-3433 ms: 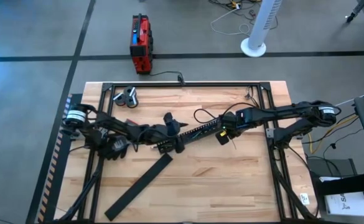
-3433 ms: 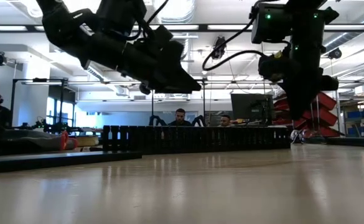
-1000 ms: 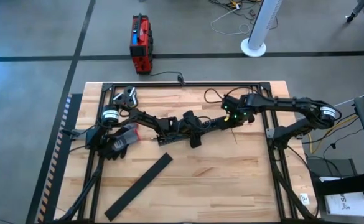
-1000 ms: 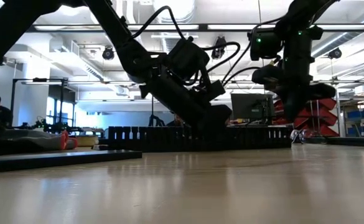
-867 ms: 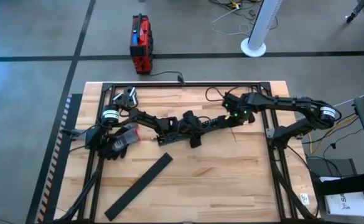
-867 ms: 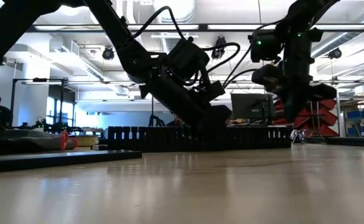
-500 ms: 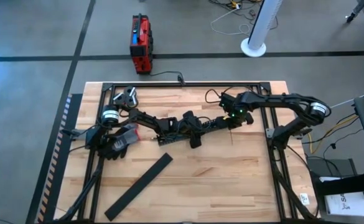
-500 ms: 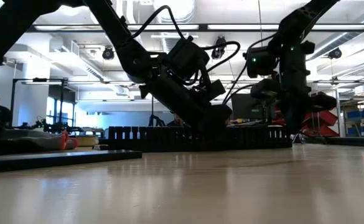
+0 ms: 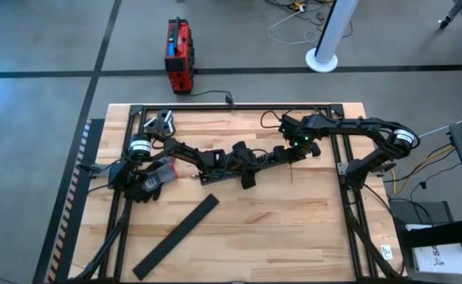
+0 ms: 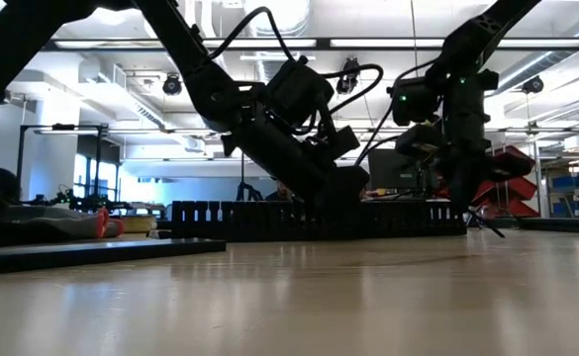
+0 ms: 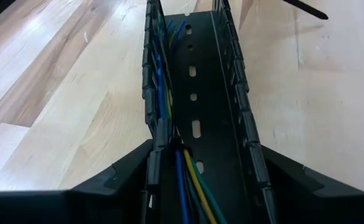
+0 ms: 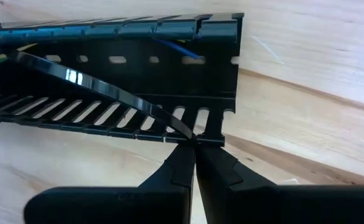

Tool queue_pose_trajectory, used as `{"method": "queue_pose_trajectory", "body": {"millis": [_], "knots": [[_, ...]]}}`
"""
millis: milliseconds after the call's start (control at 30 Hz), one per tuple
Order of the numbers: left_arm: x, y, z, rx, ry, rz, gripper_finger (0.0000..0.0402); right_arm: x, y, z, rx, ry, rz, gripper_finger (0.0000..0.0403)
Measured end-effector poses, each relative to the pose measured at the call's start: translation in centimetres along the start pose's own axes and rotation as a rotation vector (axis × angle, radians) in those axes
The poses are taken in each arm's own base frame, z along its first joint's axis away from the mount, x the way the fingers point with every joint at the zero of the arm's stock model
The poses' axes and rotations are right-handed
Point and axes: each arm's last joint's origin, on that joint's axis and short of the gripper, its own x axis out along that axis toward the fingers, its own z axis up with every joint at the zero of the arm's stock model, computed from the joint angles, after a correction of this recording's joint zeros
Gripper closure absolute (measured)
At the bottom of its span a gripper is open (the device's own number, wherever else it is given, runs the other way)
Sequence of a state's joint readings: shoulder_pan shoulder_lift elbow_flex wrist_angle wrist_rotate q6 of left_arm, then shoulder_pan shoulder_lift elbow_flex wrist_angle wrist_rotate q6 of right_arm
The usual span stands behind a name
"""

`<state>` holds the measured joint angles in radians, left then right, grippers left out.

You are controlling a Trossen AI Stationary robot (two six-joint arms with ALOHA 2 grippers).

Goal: Ziptie cables
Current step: Put the ziptied cable wires into the black cable duct

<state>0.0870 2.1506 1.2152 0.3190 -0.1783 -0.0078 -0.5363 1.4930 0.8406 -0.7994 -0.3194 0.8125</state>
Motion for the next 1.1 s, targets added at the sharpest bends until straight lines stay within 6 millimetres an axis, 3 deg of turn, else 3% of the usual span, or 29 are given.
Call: {"method": "queue_pose_trajectory", "body": {"millis": [300, 633, 1100], "knots": [[0.0, -0.1, 0.0, 0.001, 0.001, -0.001, 0.0178, -0.5, 0.1, -0.1, -0.049, -0.021, 0.022, 0.0403], [0.0, -0.1, 0.0, 0.008, -0.002, -0.005, 0.0177, -4.2, 0.7, -0.5, -0.122, -0.257, 0.015, 0.0403], [0.0, -0.1, 0.0, 0.018, -0.003, -0.005, 0.0175, -3.1, 1.1, 0.3, -0.191, -0.239, -0.002, 0.0403]]}}
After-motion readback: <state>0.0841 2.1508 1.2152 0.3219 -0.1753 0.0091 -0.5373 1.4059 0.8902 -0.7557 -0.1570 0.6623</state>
